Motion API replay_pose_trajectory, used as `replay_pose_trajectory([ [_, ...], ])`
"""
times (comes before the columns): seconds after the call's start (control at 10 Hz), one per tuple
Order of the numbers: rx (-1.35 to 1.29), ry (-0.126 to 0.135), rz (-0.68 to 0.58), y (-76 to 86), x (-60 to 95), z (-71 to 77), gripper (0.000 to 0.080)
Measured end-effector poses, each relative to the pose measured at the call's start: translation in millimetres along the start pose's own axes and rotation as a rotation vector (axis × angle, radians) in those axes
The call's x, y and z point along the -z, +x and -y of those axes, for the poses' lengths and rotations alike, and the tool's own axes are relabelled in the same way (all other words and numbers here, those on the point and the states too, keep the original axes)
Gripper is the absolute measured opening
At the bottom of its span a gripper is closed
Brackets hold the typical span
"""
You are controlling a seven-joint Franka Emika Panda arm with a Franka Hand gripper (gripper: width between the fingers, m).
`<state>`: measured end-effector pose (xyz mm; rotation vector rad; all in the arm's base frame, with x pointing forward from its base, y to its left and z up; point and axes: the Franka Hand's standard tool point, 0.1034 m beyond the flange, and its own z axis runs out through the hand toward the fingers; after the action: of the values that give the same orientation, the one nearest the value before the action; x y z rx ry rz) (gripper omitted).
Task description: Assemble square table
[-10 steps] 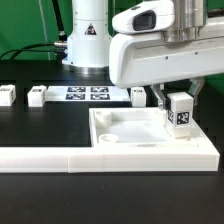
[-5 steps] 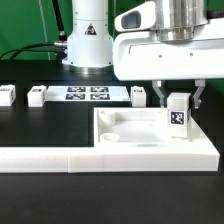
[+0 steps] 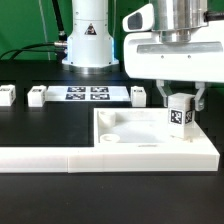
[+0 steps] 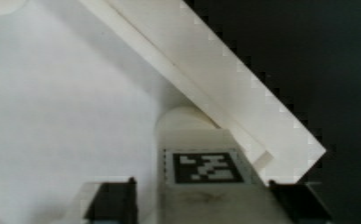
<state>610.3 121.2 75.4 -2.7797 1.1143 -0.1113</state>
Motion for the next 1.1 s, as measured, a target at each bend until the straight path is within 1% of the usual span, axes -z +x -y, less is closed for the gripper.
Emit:
replay_pose_trajectory([
  [0.1,0.087,-0.001,0.001,0.4,-0.5,-0.4,0.0504],
  [0.2,0.128,-0.007,0.007,-1.0,-1.4,0.9,0.0504],
  [0.3,0.232,-0.016,0.021,-1.5,-2.9,2.9,0.0618],
  [0.4,0.331,-0.013,0.021,0.7,-3.3,4.1,0.064],
  [0.7,0.535,-0.012,0.022,0.7,-3.7,3.3,0.0648],
  [0.8,0.646,-0.014,0.021,1.1,-3.5,3.4,0.0649],
  [1.1,0.945,-0.036,0.009,1.5,-2.1,6.1,0.0649],
])
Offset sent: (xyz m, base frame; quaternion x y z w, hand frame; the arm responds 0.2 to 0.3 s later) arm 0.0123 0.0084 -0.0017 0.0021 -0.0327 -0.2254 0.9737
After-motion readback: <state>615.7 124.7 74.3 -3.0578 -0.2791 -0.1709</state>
